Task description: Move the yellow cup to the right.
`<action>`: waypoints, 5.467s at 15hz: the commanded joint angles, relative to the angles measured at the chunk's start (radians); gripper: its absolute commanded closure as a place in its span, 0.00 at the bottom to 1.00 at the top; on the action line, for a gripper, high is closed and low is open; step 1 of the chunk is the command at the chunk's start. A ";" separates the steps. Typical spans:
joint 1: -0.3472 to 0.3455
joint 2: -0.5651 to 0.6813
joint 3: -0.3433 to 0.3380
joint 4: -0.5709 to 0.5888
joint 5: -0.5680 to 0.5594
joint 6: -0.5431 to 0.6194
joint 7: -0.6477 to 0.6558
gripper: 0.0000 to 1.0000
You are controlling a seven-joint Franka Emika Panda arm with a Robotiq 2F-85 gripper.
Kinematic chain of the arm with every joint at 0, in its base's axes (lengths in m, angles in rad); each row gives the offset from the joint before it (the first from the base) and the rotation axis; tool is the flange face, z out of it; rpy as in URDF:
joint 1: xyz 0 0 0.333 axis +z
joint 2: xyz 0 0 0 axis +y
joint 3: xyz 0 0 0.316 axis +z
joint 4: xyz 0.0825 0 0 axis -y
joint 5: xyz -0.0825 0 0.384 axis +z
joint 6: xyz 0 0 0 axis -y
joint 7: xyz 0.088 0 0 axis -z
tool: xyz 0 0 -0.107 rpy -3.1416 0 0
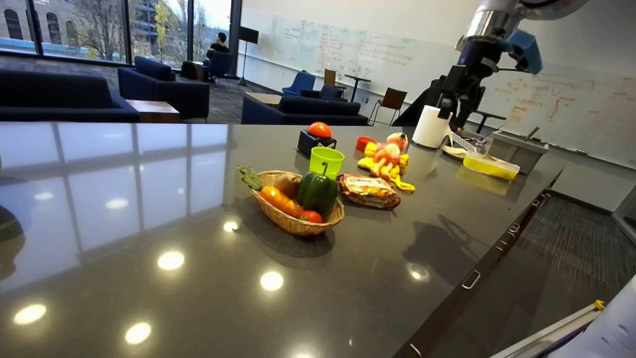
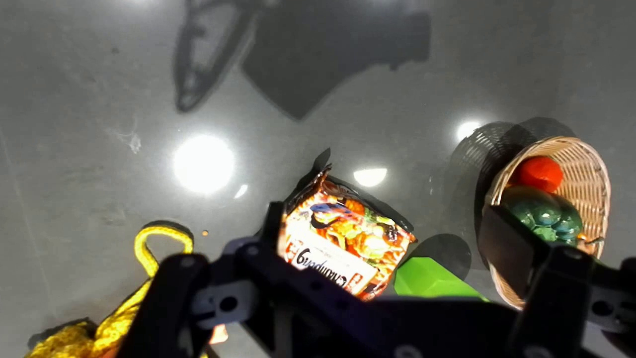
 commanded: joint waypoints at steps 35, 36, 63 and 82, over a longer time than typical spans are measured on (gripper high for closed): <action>0.097 0.681 0.174 0.343 -0.054 0.536 0.251 0.70; 0.097 0.676 0.175 0.343 -0.058 0.529 0.256 0.79; 0.014 0.745 0.060 0.730 -0.178 0.264 0.312 0.99; -0.078 1.112 0.029 1.311 -0.132 0.025 0.260 0.99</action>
